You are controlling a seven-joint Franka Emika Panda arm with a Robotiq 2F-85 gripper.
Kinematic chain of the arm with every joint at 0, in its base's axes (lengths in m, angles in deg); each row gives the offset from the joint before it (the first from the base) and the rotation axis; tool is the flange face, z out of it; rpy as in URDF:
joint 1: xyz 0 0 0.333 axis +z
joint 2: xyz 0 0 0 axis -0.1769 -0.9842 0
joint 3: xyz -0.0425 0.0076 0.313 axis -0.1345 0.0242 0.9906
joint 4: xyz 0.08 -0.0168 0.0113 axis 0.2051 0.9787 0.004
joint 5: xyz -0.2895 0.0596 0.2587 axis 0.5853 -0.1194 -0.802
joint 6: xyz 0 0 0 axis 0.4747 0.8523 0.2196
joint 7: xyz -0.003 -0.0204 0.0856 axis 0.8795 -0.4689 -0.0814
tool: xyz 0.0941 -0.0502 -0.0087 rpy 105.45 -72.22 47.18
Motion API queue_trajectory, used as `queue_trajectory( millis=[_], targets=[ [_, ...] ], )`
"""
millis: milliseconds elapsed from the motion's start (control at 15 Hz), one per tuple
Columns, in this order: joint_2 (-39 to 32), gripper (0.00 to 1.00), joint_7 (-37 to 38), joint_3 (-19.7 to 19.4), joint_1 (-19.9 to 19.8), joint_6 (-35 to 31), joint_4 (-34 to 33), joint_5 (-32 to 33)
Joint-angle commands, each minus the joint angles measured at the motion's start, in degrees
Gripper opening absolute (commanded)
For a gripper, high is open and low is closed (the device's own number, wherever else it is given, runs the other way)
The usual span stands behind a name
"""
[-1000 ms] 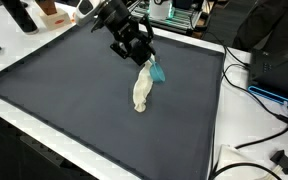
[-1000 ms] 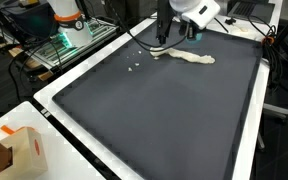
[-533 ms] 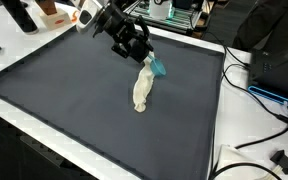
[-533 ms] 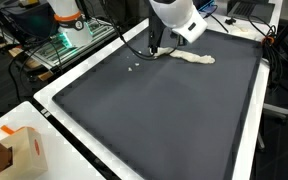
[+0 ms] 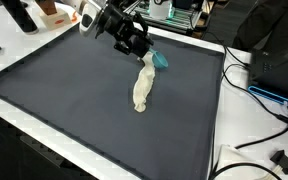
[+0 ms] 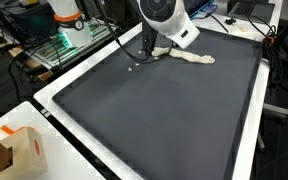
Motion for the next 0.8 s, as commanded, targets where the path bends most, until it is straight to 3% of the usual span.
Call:
queue_trajectory(
  millis=[0, 733],
  targets=[
    [-0.2, 0.25, -0.8, -1.2, -0.1, 3.2, 0.4, -2.3],
    [0.8, 0.25, 5.3, -2.5, 0.9, 3.9, 2.1, -5.7]
  ],
)
